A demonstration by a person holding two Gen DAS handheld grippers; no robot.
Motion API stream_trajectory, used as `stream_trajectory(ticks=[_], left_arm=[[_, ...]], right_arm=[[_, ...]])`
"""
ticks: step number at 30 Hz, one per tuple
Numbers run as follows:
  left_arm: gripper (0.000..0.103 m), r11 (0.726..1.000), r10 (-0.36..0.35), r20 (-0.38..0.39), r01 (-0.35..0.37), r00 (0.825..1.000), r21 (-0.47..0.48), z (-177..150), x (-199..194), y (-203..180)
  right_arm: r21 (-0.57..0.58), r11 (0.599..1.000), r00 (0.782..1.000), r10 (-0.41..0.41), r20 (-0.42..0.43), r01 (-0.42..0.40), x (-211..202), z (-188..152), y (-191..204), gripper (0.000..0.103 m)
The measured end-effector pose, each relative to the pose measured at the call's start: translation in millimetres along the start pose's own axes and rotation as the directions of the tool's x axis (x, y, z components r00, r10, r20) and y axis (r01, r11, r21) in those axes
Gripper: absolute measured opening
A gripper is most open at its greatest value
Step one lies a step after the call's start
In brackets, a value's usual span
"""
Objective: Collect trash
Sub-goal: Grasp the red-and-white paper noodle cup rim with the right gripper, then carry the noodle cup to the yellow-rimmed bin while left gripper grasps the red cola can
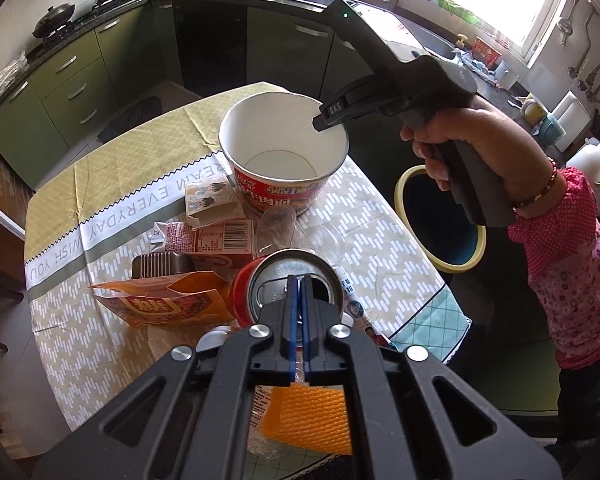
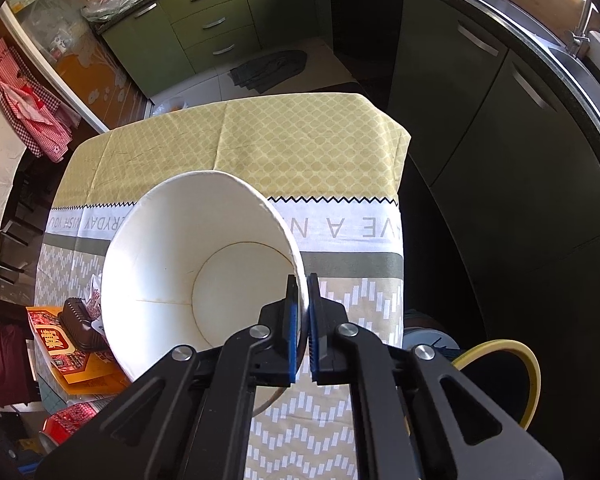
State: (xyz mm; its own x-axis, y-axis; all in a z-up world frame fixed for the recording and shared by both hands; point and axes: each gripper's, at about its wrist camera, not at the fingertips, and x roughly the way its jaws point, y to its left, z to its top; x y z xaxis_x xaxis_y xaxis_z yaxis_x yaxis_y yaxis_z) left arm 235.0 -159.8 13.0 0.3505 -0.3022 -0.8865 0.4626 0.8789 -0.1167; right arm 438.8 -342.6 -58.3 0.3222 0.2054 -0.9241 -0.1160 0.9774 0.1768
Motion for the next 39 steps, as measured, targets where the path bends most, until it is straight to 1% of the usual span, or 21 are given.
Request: stream_trajectory(ticks=[5,9,12,14,17,21,24,28,31,35,37,38,39], left_arm=[[0.002,1.000,-0.012,0.039,0.013,0.999,-0.009,2.5,-16.4,2.1],[0.002,1.000,-0.018,0.062,0.019,0.998,-0.008,6.4,-26.9,1.5],[0.002,1.000,-0.024,0.074,0.024,0.997,0.001,8.6,-32.0,-2.2],[0.002,1.000,-0.030,0.079,0.029,0.996,0.009,10.2,-34.2,-5.6],[0.002,0.999,-0.044,0.087,0.042,0.995,0.025,13.5,-37.5,-12.4],[0.002,0.997,-0.063,0.099,0.058,0.993,0.051,18.6,-41.3,-24.2],[0.002,0.995,-0.071,0.103,0.063,0.992,0.073,23.2,-42.5,-36.4],[0.002,0.992,-0.085,0.091,0.076,0.992,0.103,29.5,-39.8,-56.7],[0.002,0.988,-0.101,0.074,0.091,0.992,0.125,34.2,-35.0,-72.4],[0.002,0.981,-0.121,0.055,0.111,0.991,0.162,39.6,-30.2,-96.1],[0.002,0.977,-0.128,0.047,0.118,0.991,0.177,42.7,-26.9,-106.9],[0.002,0.975,-0.132,0.041,0.122,0.990,0.186,44.4,-25.7,-112.6],[0.002,0.973,-0.136,0.037,0.126,0.990,0.194,46.1,-24.6,-118.7]], right_arm=[[0.012,1.000,0.999,0.002,0.041,-0.003,-13.5,3.3,-3.2,0.005],[0.035,0.998,0.996,0.048,0.081,-0.051,-38.6,1.7,-14.2,0.005],[0.051,0.996,0.992,0.066,0.105,-0.071,-61.1,-8.1,-32.1,0.005],[0.070,0.995,0.990,0.067,0.122,-0.076,-77.7,-20.8,-51.7,0.005],[0.111,0.992,0.989,0.044,0.140,-0.060,-100.1,-49.2,-90.4,0.005],[0.192,0.981,0.993,-0.025,0.114,0.003,-108.5,-97.6,-151.2,0.005],[0.264,0.964,0.996,-0.059,0.070,0.039,-97.2,-133.9,-197.0,0.005],[0.345,0.936,0.998,-0.068,0.007,0.062,-59.7,-169.1,-240.9,0.005],[0.377,0.924,0.998,-0.056,-0.033,0.064,-24.7,-181.5,-258.3,0.005],[0.395,0.916,0.996,-0.041,-0.084,0.071,22.6,-191.8,-270.7,0.005],[0.395,0.916,0.994,-0.036,-0.104,0.074,41.7,-195.9,-275.0,0.008],[0.396,0.915,0.994,-0.037,-0.105,0.076,48.3,-197.1,-276.5,0.014],[0.394,0.915,0.993,-0.051,-0.106,0.089,51.5,-198.7,-278.6,0.027]])
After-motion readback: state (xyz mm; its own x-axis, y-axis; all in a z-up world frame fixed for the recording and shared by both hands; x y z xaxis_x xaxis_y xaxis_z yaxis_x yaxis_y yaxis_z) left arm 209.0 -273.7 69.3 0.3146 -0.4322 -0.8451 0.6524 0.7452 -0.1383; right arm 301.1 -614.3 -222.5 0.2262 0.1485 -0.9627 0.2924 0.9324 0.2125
